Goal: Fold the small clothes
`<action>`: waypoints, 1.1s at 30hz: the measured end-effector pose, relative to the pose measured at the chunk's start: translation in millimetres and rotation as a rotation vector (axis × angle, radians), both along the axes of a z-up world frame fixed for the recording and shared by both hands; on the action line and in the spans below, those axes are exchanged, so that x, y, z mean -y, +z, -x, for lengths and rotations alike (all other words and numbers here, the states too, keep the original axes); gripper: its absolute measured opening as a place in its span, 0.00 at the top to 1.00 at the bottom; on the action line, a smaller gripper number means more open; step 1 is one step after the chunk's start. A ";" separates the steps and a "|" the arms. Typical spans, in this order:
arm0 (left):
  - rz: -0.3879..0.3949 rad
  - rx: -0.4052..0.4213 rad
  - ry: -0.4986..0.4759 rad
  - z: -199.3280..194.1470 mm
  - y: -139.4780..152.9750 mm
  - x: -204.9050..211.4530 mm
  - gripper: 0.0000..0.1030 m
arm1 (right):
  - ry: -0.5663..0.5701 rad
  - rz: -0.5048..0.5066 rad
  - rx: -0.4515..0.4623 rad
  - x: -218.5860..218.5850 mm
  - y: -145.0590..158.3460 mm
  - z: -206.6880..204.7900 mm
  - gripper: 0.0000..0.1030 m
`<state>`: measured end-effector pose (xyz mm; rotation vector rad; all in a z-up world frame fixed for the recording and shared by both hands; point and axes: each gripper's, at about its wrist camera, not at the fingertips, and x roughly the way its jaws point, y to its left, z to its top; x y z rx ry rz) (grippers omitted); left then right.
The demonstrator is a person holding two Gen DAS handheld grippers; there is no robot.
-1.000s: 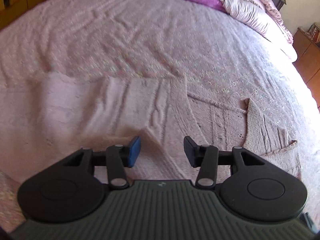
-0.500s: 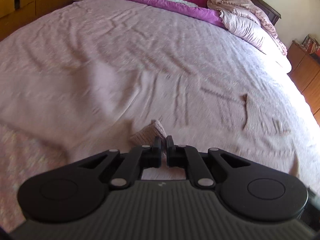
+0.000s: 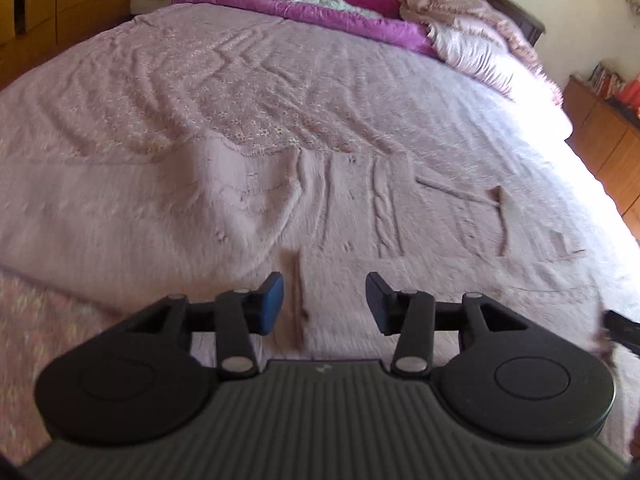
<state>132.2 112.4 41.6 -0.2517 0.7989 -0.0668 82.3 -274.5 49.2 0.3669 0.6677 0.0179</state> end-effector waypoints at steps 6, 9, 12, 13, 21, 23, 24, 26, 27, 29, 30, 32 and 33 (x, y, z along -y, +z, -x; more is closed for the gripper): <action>-0.092 -0.017 -0.010 -19.5 -14.7 13.6 0.52 | -0.038 0.024 0.013 13.9 0.0 16.7 0.19; -0.106 0.003 -0.063 -19.9 -17.3 21.9 0.52 | -0.037 0.099 -0.001 15.8 -1.2 24.7 0.19; -0.129 0.013 -0.089 -21.5 -20.0 28.8 0.69 | -0.043 0.101 -0.013 22.3 -7.3 26.7 0.20; -0.122 0.020 -0.110 -21.8 -19.4 30.9 0.87 | -0.050 0.089 -0.008 24.4 -8.4 26.8 0.21; -0.153 0.212 -0.147 -23.7 27.7 46.3 0.87 | -0.019 0.099 0.034 14.0 -12.4 7.2 0.45; -0.164 0.259 -0.128 -27.5 43.6 46.5 0.87 | -0.018 0.121 0.033 10.0 -14.5 4.2 0.45; -0.172 0.264 -0.122 -31.5 47.2 46.3 0.87 | -0.017 0.127 0.032 9.5 -14.9 2.9 0.45; -0.194 0.239 -0.119 -41.8 45.7 47.2 0.87 | -0.019 0.128 0.029 9.0 -16.7 1.2 0.45; -0.204 0.221 -0.122 -46.7 41.1 47.1 0.87 | -0.020 0.125 0.028 9.9 -17.2 0.3 0.45; -0.229 0.168 -0.125 -54.4 25.9 48.6 0.87 | -0.018 0.124 0.026 9.9 -17.9 -2.2 0.45; -0.238 0.139 -0.125 -57.2 16.7 48.6 0.87 | -0.018 0.127 0.024 9.7 -17.7 -3.6 0.45; -0.239 0.090 -0.123 -59.6 0.0 44.7 0.87 | -0.016 0.130 0.021 9.5 -16.4 -7.0 0.44; -0.234 0.072 -0.117 -59.5 -6.9 42.0 0.87 | -0.015 0.132 0.020 9.6 -15.3 -9.2 0.44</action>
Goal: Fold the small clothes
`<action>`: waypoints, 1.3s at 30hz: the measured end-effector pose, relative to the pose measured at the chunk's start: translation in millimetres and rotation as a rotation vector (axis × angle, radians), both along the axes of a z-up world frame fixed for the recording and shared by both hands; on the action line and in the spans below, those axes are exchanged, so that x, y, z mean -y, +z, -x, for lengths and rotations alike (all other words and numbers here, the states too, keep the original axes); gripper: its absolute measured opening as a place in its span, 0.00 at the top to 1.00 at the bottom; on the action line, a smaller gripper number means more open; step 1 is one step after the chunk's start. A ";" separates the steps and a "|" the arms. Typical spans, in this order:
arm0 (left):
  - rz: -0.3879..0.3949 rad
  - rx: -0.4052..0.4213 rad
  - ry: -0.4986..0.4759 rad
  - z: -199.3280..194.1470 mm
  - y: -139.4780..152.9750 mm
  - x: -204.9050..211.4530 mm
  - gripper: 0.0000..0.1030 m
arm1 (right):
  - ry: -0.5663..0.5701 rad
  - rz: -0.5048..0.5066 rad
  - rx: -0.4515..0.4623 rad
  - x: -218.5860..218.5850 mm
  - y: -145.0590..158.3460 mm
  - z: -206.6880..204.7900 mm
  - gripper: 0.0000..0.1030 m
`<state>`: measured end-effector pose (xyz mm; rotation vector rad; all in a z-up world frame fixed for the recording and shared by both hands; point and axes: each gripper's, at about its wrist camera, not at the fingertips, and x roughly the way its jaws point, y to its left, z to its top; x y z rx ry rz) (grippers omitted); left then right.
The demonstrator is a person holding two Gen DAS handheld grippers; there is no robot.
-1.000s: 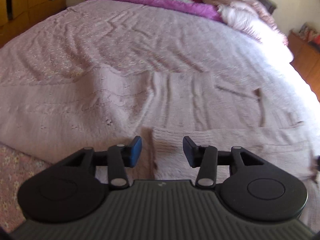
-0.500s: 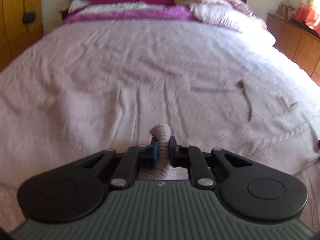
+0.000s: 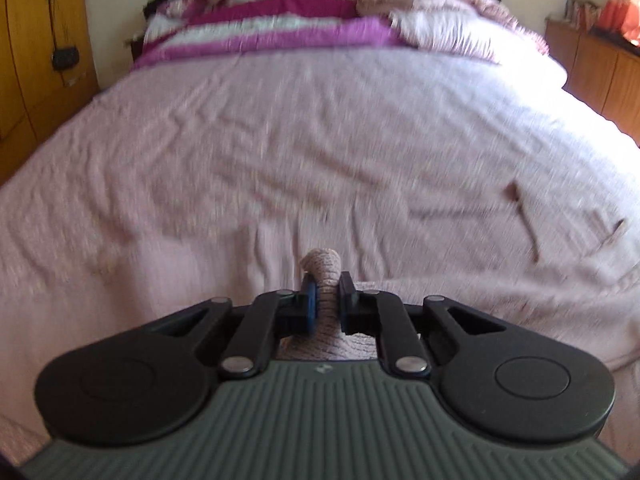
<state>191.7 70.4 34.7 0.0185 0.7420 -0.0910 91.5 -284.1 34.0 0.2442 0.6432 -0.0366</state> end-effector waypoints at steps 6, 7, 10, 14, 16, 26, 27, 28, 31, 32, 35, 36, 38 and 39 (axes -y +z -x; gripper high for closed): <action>0.026 -0.010 0.014 4.6 -8.8 -7.8 0.86 | 0.049 0.037 0.014 -2.5 17.3 -39.1 0.33; 0.025 -0.008 0.013 4.8 -8.1 -7.7 0.86 | 0.062 0.034 0.011 -4.2 19.9 -48.3 0.33; 0.024 -0.002 0.013 6.3 -6.3 -6.5 0.86 | 0.131 0.020 -0.028 -14.8 20.4 -75.7 0.33; 0.002 0.010 0.001 9.3 -6.3 -2.9 0.86 | 0.211 0.057 -0.036 -37.4 12.1 -96.0 0.33; -0.007 0.017 -0.006 10.8 -6.1 -1.8 0.86 | 0.248 0.105 -0.045 -50.4 4.6 -103.1 0.33; -0.019 0.029 -0.027 17.8 -4.4 -1.1 0.86 | 0.433 0.235 -0.032 -52.4 3.8 -115.2 0.23; -0.021 0.030 -0.026 18.0 -4.8 -0.5 0.86 | 0.447 0.241 -0.040 -50.6 4.4 -116.2 0.23; -0.022 0.032 -0.026 18.3 -5.3 0.0 0.86 | 0.459 0.254 -0.054 -50.4 3.5 -117.9 0.23; -0.031 0.037 -0.028 19.8 -7.3 1.6 0.86 | 0.486 0.283 -0.076 -53.6 -4.5 -117.9 0.24; -0.036 0.038 -0.029 20.1 -7.4 2.5 0.86 | 0.492 0.281 -0.069 -53.5 -5.6 -116.9 0.30; -0.039 0.048 -0.035 22.9 -5.7 3.1 0.86 | 0.518 0.255 -0.051 -52.2 -5.1 -111.6 0.71; -0.033 0.051 -0.037 23.9 -4.3 3.1 0.87 | 0.524 0.252 -0.048 -51.9 -4.3 -109.2 0.84; -0.008 0.062 -0.041 26.0 -0.1 2.2 0.87 | 0.517 0.226 -0.034 -48.7 -2.1 -104.4 0.90; 0.006 0.071 -0.041 26.8 2.5 1.5 0.87 | 0.501 0.206 -0.018 -45.7 -0.1 -101.7 0.91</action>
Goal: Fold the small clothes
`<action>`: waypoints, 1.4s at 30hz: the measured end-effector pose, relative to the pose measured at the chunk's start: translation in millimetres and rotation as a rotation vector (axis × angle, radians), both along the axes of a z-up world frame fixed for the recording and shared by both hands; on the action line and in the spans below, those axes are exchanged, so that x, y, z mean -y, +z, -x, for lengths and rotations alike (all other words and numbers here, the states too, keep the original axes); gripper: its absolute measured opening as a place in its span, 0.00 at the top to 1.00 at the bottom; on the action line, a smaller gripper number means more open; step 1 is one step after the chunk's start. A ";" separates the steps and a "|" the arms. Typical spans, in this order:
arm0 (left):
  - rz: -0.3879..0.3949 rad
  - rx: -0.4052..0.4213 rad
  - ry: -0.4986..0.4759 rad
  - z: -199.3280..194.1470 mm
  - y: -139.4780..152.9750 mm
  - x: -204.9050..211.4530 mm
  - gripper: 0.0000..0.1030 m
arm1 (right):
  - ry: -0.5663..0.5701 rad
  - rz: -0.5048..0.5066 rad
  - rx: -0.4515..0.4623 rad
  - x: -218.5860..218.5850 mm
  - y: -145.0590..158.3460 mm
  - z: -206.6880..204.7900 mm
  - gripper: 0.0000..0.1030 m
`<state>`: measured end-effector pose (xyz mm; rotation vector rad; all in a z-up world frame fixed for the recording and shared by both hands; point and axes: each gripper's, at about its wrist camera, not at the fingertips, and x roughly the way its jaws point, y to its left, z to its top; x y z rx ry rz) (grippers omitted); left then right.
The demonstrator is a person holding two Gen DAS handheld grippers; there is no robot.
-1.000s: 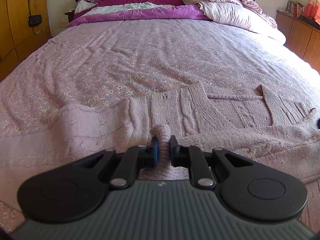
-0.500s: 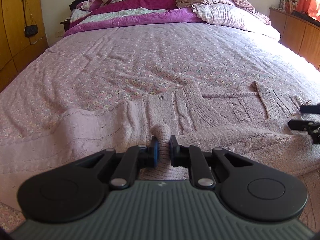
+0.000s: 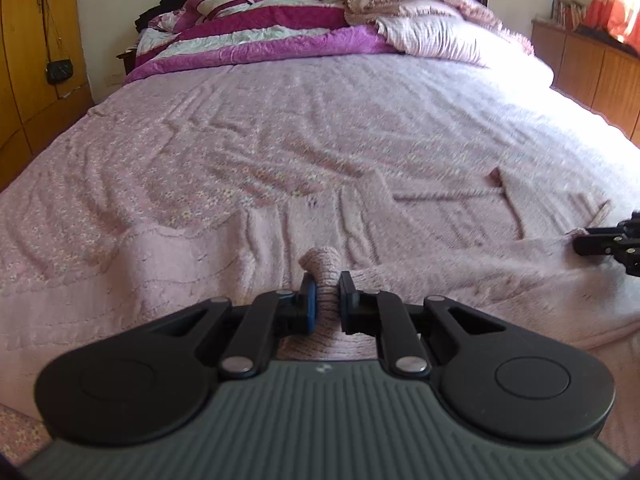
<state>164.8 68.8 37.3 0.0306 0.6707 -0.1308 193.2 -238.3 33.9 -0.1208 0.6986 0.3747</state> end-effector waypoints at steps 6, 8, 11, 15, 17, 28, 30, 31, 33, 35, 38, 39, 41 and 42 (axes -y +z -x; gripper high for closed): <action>0.003 0.009 0.016 -12.5 2.6 1.7 0.85 | -0.097 -0.044 0.119 2.2 11.7 5.7 0.93; 0.001 -0.045 0.030 -23.4 -7.1 1.0 0.82 | -0.115 -0.016 0.109 -4.2 5.6 -1.5 0.93; 0.037 -0.077 0.067 -27.3 -14.5 -10.6 0.65 | -0.167 -0.015 0.074 -6.3 -10.9 -9.6 0.92; 0.041 -0.055 0.094 -15.8 -10.4 -27.7 0.49 | -0.205 -0.013 0.081 -7.1 -13.5 -9.4 0.78; 0.033 -0.048 0.100 -9.9 -7.1 -33.1 0.43 | -0.227 -0.021 0.076 -4.9 -8.7 -7.1 0.61; -0.066 -0.062 0.163 -9.9 -27.4 -27.7 0.32 | -0.357 -0.019 0.051 20.3 -11.9 38.6 0.44; -0.072 -0.062 0.167 -8.5 -26.1 -26.9 0.32 | -0.369 -0.039 0.058 25.9 -17.8 39.8 0.38; -0.070 -0.066 0.168 -7.8 -24.7 -27.5 0.32 | -0.374 -0.044 0.055 26.9 -18.2 39.8 0.37; -0.056 -0.081 0.172 -5.5 -20.6 -31.0 0.33 | -0.383 -0.045 0.053 25.4 -16.5 40.8 0.36; -0.041 -0.098 0.187 -2.4 -14.4 -35.0 0.34 | -0.393 -0.062 0.053 25.5 -12.3 43.6 0.34; -0.030 -0.110 0.218 6.7 -4.4 -42.3 0.34 | -0.430 -0.105 0.051 24.9 -2.9 54.4 0.33; -0.023 -0.114 0.225 10.2 -1.0 -45.5 0.34 | -0.443 -0.121 0.054 25.2 1.7 59.9 0.32; -0.008 -0.122 0.241 16.9 5.4 -53.2 0.34 | -0.448 -0.161 0.057 23.2 11.3 72.1 0.27; 0.003 -0.126 0.251 20.9 8.2 -58.8 0.34 | -0.445 -0.181 0.058 22.2 16.7 79.3 0.25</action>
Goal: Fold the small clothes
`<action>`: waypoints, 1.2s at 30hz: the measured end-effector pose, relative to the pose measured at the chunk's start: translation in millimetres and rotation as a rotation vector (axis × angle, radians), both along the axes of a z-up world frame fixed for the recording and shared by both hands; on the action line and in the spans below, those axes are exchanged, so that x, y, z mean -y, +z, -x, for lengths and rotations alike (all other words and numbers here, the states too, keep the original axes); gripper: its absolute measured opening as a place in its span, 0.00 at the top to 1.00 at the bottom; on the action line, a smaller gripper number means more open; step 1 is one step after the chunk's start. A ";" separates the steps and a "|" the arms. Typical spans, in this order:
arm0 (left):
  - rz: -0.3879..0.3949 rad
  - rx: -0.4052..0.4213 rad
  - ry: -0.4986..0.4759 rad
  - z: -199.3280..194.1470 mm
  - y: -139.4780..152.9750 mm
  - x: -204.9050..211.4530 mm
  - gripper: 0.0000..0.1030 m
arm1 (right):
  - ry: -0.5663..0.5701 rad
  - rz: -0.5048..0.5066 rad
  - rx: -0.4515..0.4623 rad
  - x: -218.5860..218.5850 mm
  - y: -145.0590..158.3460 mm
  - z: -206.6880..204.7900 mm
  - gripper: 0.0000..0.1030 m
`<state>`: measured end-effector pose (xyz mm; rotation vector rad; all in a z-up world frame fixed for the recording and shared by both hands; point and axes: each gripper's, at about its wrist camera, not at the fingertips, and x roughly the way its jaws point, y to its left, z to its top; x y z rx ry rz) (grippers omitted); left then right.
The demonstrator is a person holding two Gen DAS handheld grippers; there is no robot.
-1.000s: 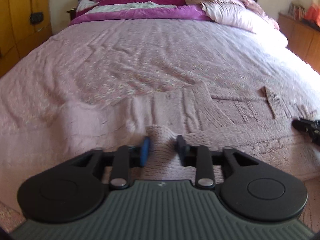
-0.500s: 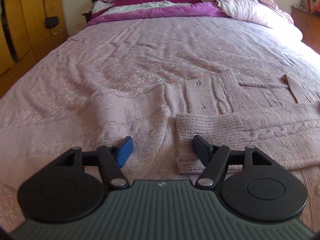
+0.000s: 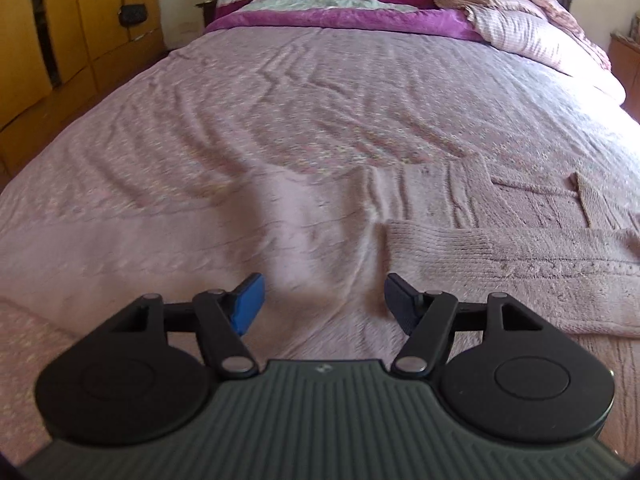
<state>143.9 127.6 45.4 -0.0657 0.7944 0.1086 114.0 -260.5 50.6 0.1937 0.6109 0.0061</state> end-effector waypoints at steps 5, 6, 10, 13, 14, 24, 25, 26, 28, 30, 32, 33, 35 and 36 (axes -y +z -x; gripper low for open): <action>0.055 0.004 0.078 21.4 10.9 -35.2 0.34 | 0.021 -0.020 -0.002 -16.6 22.2 32.5 0.22; 0.050 0.004 0.093 24.8 12.9 -41.6 0.34 | 0.029 -0.031 -0.003 -19.9 24.7 39.3 0.21; 0.019 -0.015 0.149 33.8 16.0 -68.6 0.34 | 0.056 -0.076 0.002 -32.0 30.7 64.9 0.16; 0.018 -0.024 0.197 38.1 15.8 -91.3 0.34 | 0.058 -0.080 -0.004 -41.8 29.1 81.3 0.16; 0.019 -0.025 0.212 39.5 15.4 -98.3 0.34 | 0.055 -0.082 -0.008 -44.5 27.6 86.1 0.16; 0.063 -0.048 0.375 41.9 -6.1 -151.1 0.32 | 0.014 -0.084 -0.097 -57.5 -1.7 98.8 0.14; 0.072 -0.048 0.385 41.7 -8.7 -155.0 0.32 | 0.014 -0.083 -0.102 -58.2 -3.6 99.0 0.14; 0.080 -0.048 0.396 41.4 -11.1 -158.9 0.32 | 0.012 -0.083 -0.106 -59.3 -5.6 100.0 0.14; 0.094 -0.037 0.416 41.6 -14.7 -165.3 0.32 | 0.009 -0.087 -0.117 -59.1 -10.0 100.1 0.14; 0.101 -0.025 0.424 40.8 -16.3 -168.8 0.31 | 0.005 -0.087 -0.128 -59.6 -14.0 98.9 0.14; 0.106 -0.016 0.426 39.6 -17.0 -171.4 0.28 | 0.001 -0.081 -0.133 -60.0 -16.8 99.5 0.14; 0.109 -0.012 0.428 39.2 -17.4 -173.2 0.28 | 0.000 -0.076 -0.133 -60.6 -17.7 99.8 0.14; 0.109 -0.006 0.429 37.5 -17.8 -174.6 0.27 | 0.002 -0.068 -0.133 -61.5 -18.4 98.9 0.13; 0.110 -0.003 0.430 37.0 -18.1 -175.1 0.27 | 0.002 -0.066 -0.134 -62.0 -18.8 98.8 0.13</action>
